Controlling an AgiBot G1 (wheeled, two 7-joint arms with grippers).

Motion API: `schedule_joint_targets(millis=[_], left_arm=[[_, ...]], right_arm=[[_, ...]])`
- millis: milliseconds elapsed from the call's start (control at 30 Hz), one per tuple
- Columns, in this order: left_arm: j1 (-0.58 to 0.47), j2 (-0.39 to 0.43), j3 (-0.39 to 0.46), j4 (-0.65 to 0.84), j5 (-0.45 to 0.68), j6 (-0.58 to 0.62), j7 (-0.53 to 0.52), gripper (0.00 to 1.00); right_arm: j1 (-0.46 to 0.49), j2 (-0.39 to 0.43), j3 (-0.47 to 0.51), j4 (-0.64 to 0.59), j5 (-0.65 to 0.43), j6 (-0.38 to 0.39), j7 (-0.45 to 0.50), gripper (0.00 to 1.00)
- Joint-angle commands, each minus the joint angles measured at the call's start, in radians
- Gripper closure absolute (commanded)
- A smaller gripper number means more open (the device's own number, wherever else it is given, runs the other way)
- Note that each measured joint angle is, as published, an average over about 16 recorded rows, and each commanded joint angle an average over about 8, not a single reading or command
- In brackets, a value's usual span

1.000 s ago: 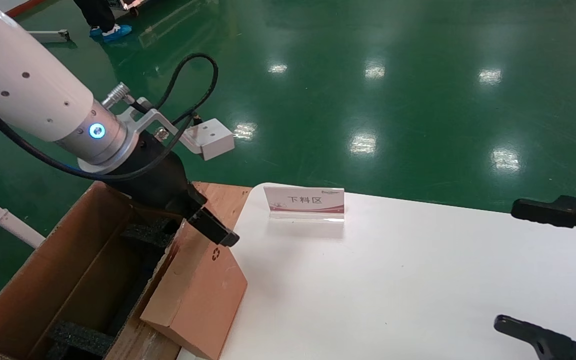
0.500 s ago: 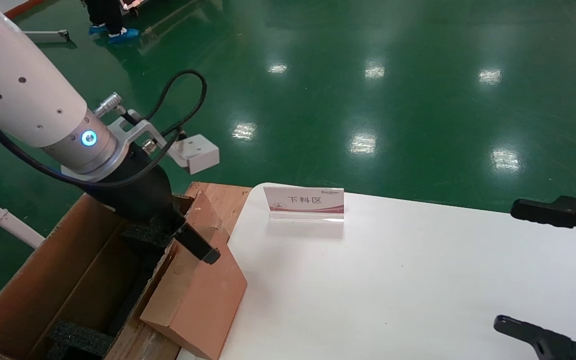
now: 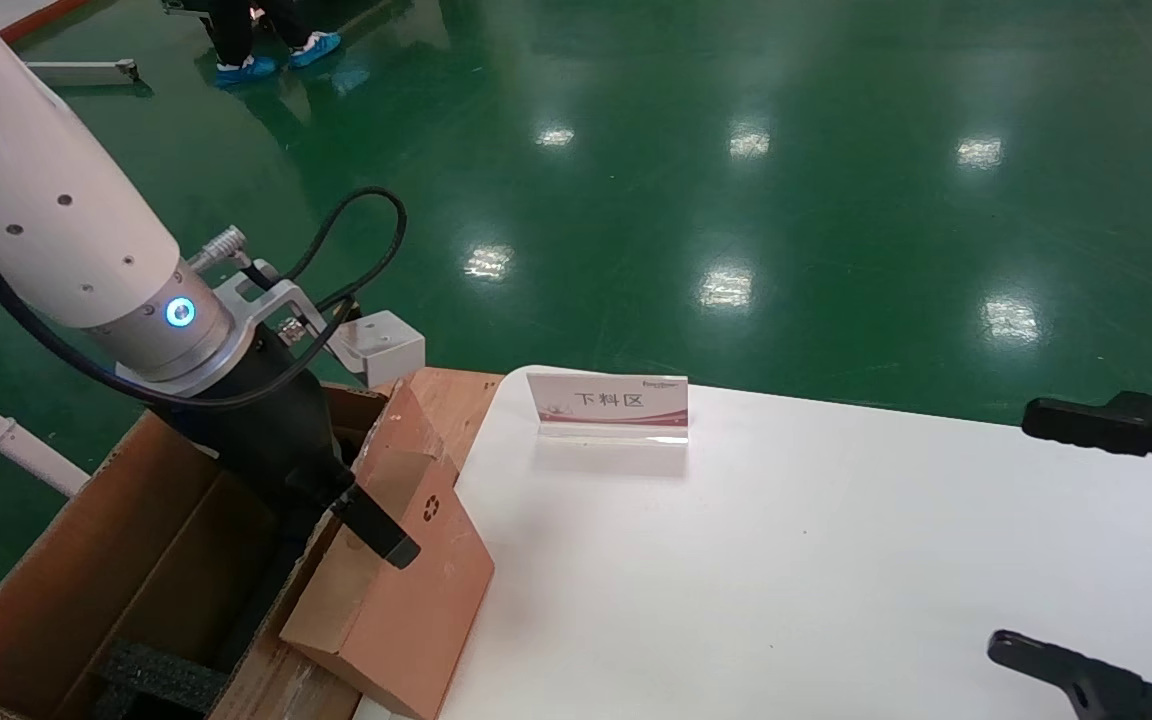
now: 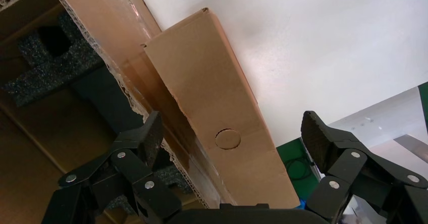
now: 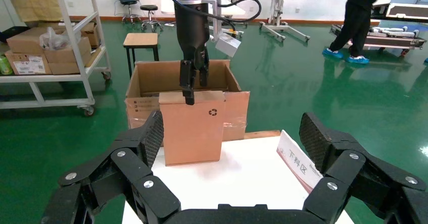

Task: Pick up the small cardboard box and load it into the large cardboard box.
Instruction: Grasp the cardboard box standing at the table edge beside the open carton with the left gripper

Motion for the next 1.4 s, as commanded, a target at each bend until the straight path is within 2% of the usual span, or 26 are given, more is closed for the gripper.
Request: schedule_joint_targets(millis=[33, 767, 800, 900, 1067, 1167, 1400], left_arm=[[-0.002, 0.0, 0.014, 0.0, -0.005, -0.005, -0.002, 0.0], [0.034, -0.006, 0.077, 0.001, -0.005, -0.058, 0.003, 0.0], [0.035, -0.007, 0.077, 0.001, -0.007, -0.06, 0.003, 0.0], [0.036, -0.008, 0.076, 0.001, -0.008, -0.061, 0.004, 0.01], [0.035, -0.006, 0.075, 0.001, -0.006, -0.058, 0.003, 0.64], [0.034, -0.005, 0.075, 0.001, -0.004, -0.057, 0.003, 1.0], [0.032, -0.004, 0.074, 0.001, -0.002, -0.054, 0.002, 1.0]], right_arm=[[0.0, 0.0, 0.0, 0.0, 0.0, 0.0, 0.0, 0.0], [0.0, 0.001, -0.001, 0.0, 0.001, 0.001, -0.001, 0.0], [0.0, 0.001, -0.001, 0.0, 0.001, 0.001, -0.001, 0.02], [0.0, 0.001, -0.001, 0.0, 0.001, 0.001, -0.001, 0.4], [0.0, 0.001, -0.001, 0.0, 0.001, 0.001, -0.001, 1.0], [0.0, 0.001, -0.001, 0.0, 0.001, 0.001, -0.001, 1.0], [0.0, 0.001, -0.001, 0.0, 0.001, 0.001, -0.001, 1.0]])
